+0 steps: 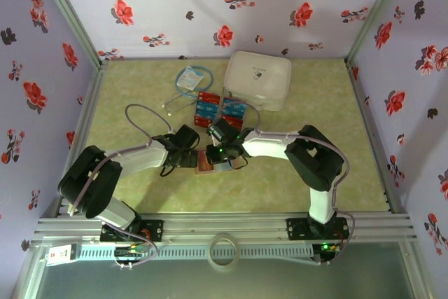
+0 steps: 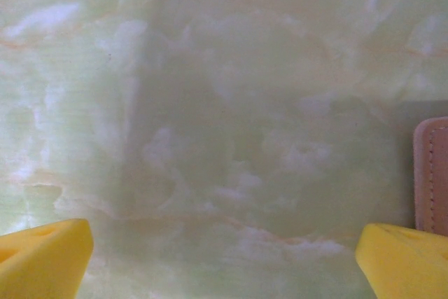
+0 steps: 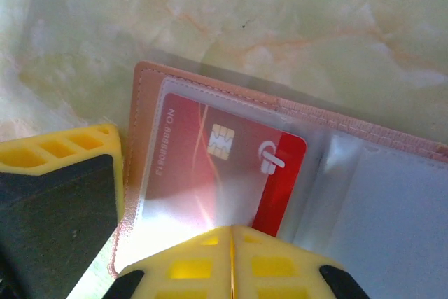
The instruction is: Put the credit cards into the card holder
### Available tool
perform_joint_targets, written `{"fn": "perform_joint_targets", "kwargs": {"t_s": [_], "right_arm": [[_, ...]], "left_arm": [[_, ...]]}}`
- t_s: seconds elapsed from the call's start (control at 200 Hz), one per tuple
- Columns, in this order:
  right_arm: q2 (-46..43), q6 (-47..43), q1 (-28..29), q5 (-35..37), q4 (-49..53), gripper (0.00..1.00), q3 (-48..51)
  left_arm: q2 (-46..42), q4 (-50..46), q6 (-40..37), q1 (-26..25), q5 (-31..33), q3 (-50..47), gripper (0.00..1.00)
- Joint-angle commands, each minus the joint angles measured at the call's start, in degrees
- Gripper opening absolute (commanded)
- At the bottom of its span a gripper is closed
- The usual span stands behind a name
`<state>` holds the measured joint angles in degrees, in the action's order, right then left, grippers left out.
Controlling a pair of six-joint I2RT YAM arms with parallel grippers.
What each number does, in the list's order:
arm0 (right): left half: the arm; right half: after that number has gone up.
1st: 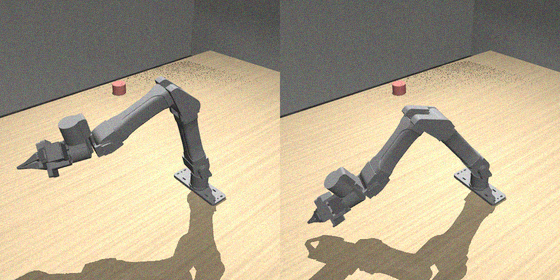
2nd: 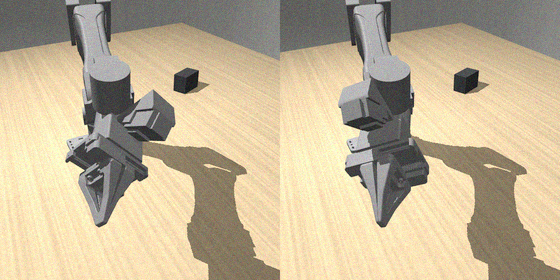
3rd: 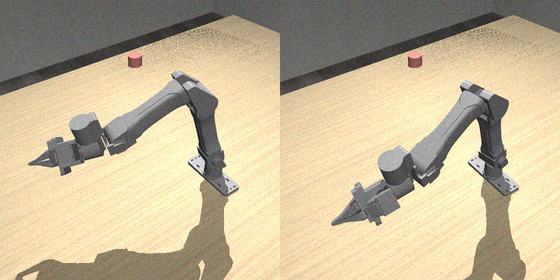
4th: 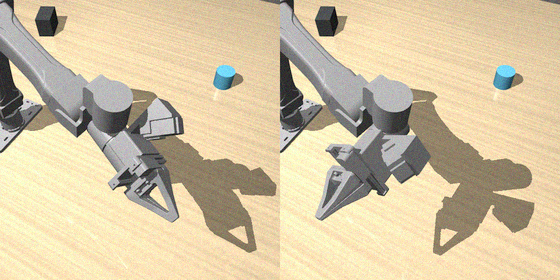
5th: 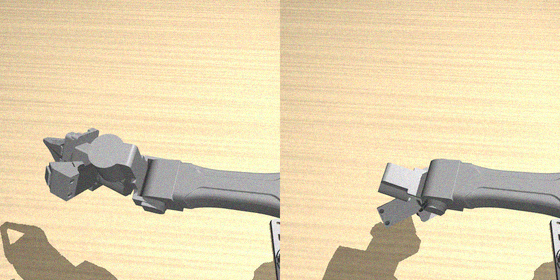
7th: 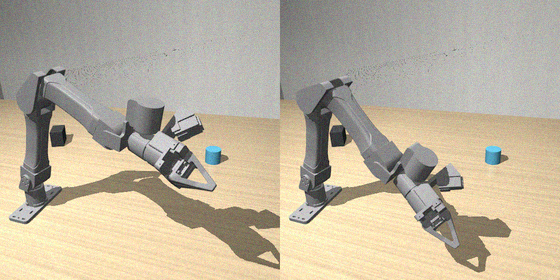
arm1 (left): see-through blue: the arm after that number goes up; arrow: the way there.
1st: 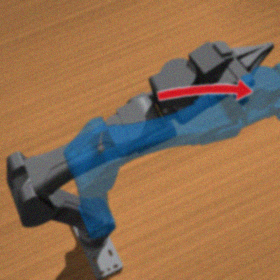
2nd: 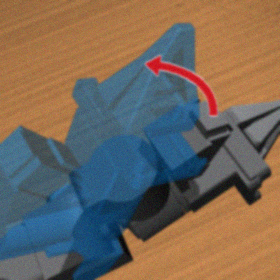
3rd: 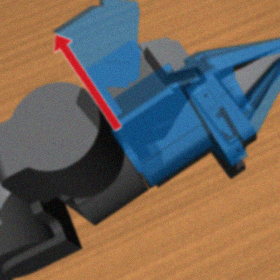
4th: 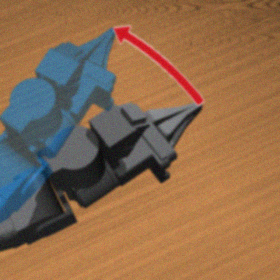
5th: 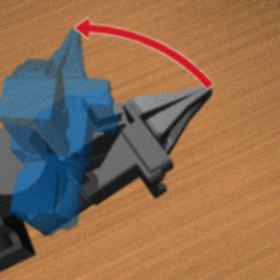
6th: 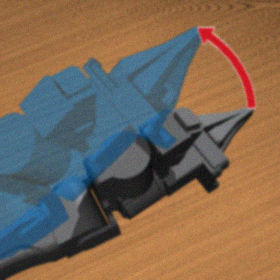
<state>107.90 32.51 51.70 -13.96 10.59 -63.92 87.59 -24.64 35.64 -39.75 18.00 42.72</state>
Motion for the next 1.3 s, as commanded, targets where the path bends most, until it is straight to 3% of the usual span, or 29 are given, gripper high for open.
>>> {"fn": "perform_joint_targets", "kwargs": {"t_s": [0.0, 0.225, 0.56, 0.93, 1.29], "right_arm": [[-4.0, -0.6, -0.1, -0.2, 2.3, 0.11, -2.0], [-11.3, -2.7, -4.8, 0.6, 5.2, 0.22, 1.4], [-12.8, -5.5, -12.7, -4.9, 3.0, 0.23, 6.4], [-8.3, -5.6, -13.0, -6.9, 0.6, 0.11, 5.9], [-5.4, -5.3, -13.0, -7.5, -0.8, 0.07, 5.7]], "left_arm": [[1.7, 1.2, 0.4, 0.0, -0.6, -0.3, 1.00], [-5.4, -3.0, 1.1, 2.5, 1.1, -0.5, 1.00], [-13.2, -6.0, 2.5, 2.7, -2.2, 1.9, 1.00], [-8.2, -1.9, 7.5, -4.0, -4.7, 5.7, 1.00], [-2.7, 1.5, 9.4, -8.6, -4.6, 7.1, 1.00]]}}
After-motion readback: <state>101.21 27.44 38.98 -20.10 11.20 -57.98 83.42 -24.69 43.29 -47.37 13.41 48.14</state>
